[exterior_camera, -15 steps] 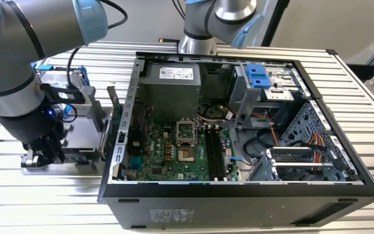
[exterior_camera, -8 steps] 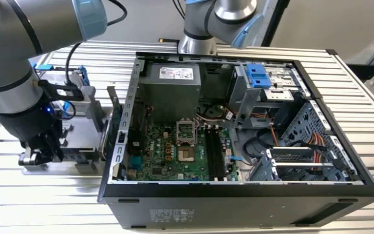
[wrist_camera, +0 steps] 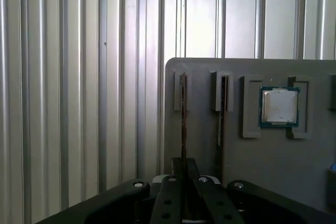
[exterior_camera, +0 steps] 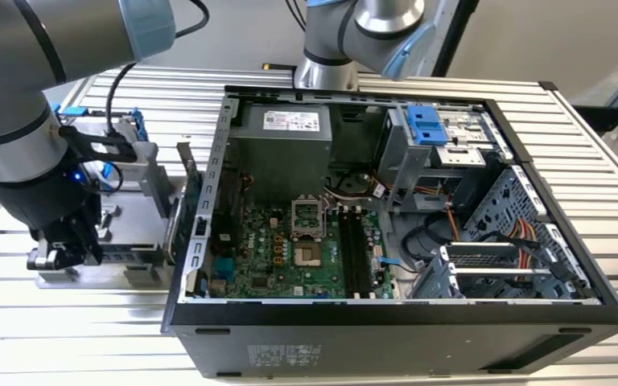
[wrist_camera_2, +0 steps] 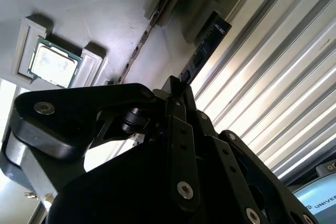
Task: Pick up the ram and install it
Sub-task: 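Pick up the ram and move it above insertion slot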
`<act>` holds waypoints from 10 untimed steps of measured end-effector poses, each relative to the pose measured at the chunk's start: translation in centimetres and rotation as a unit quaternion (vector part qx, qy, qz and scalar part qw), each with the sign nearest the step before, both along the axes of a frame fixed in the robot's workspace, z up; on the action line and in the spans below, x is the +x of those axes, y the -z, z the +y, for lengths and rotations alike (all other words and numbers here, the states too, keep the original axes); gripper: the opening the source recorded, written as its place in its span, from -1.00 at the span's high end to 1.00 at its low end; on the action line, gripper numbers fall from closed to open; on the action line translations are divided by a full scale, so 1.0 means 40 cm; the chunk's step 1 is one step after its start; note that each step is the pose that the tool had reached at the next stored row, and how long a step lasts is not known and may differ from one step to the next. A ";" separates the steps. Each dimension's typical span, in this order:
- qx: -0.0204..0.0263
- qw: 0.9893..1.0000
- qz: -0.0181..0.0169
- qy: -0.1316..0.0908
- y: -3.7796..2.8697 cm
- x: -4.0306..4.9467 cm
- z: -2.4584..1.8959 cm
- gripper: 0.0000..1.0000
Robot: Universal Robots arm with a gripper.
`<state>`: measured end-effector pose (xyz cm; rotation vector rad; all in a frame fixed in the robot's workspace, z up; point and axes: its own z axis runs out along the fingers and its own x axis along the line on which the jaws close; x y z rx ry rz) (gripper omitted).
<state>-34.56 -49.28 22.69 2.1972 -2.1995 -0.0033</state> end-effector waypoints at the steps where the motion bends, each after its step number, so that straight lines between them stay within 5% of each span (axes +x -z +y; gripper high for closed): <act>1: 0.000 1.000 0.000 0.000 -0.002 0.000 0.000 1.00; 10: 0.000 1.000 0.000 0.003 -0.018 -0.001 0.000 1.00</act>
